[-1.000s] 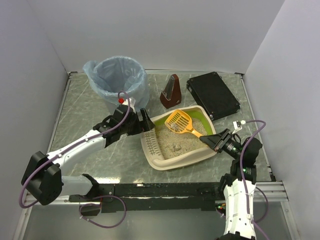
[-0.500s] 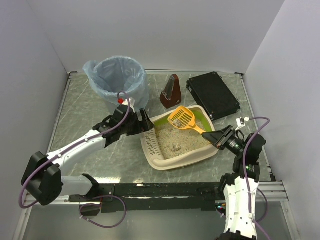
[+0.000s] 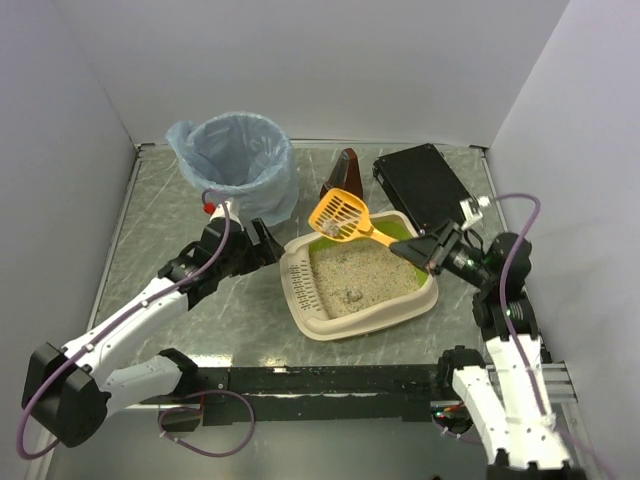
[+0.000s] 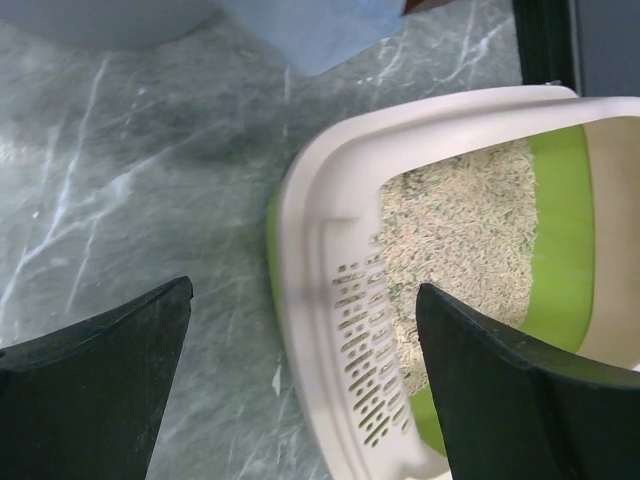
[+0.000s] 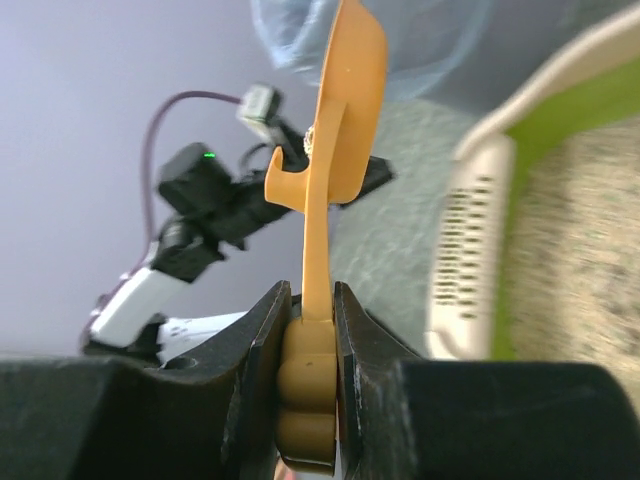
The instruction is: Clean the litter box
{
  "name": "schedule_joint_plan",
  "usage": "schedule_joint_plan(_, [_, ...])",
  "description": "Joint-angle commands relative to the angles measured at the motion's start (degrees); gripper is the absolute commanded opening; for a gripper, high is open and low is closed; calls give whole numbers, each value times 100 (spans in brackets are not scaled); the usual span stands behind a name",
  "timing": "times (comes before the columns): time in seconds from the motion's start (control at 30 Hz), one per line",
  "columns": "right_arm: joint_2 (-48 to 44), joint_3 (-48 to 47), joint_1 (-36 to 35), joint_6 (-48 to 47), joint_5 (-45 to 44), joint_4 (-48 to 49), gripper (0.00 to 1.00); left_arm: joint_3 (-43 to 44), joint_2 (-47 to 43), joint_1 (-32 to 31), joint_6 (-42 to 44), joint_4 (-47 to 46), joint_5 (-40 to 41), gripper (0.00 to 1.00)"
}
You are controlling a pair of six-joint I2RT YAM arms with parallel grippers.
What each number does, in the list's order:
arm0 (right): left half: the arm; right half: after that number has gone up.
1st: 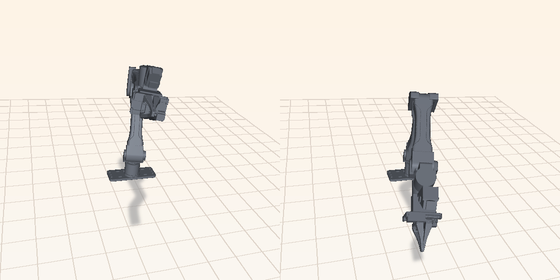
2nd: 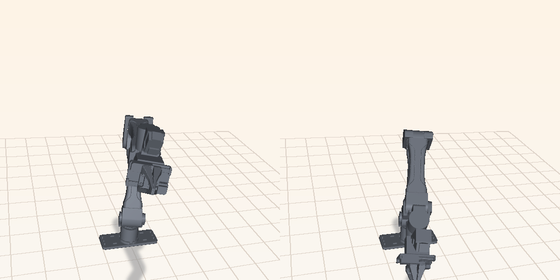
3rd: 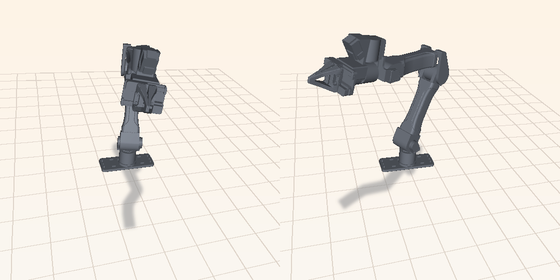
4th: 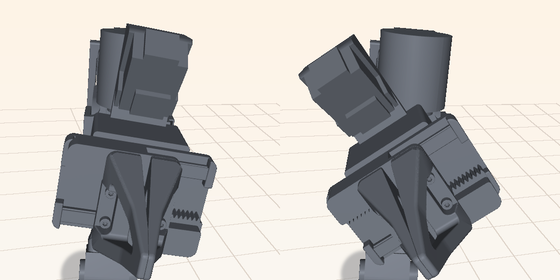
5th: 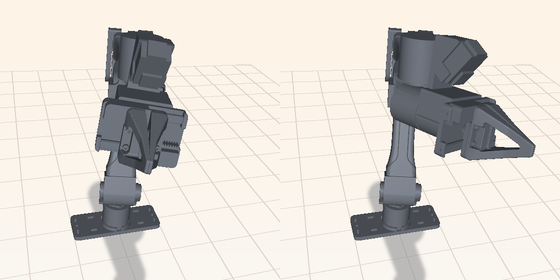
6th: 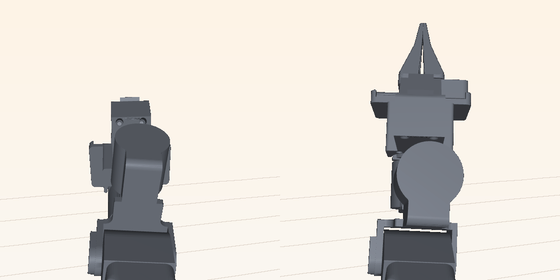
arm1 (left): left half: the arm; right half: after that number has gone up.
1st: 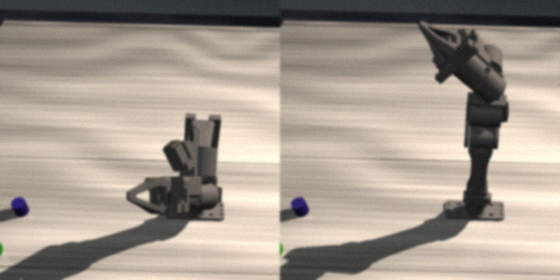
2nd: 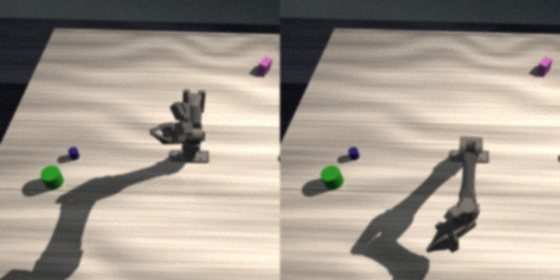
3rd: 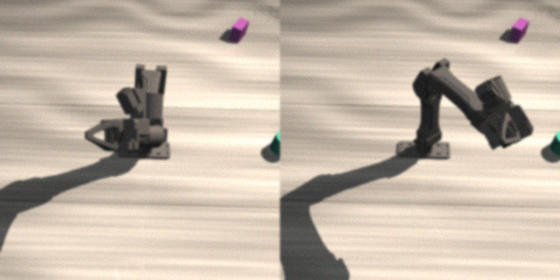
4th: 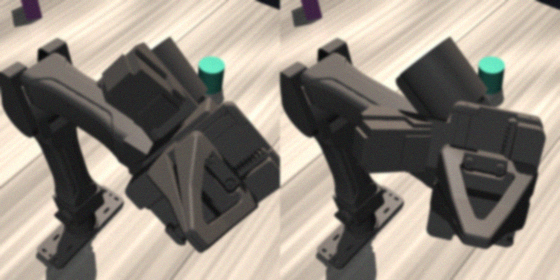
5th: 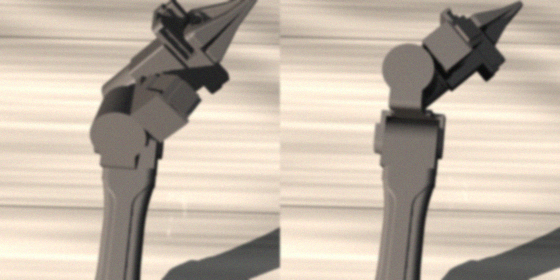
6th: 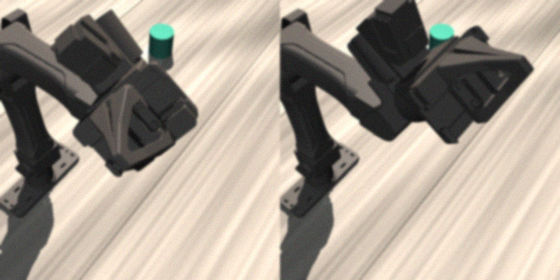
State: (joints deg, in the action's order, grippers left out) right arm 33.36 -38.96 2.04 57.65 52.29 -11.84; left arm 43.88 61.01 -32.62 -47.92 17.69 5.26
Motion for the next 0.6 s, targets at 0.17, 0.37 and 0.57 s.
schedule_joint_plan(0.17, [2172, -2349, -1810, 800, -1273, 700, 0, -449, -853, 124, -305, 410, 274, 97])
schedule_joint_plan(0.37, [4017, -4071, -2304, 915, -1722, 744, 0, -783, -1389, 133, -682, 542, 125, 97])
schedule_joint_plan(0.57, [6090, -6100, -2770, 179, -2478, -370, 0, -995, -1908, 142, -920, 823, 239, 97])
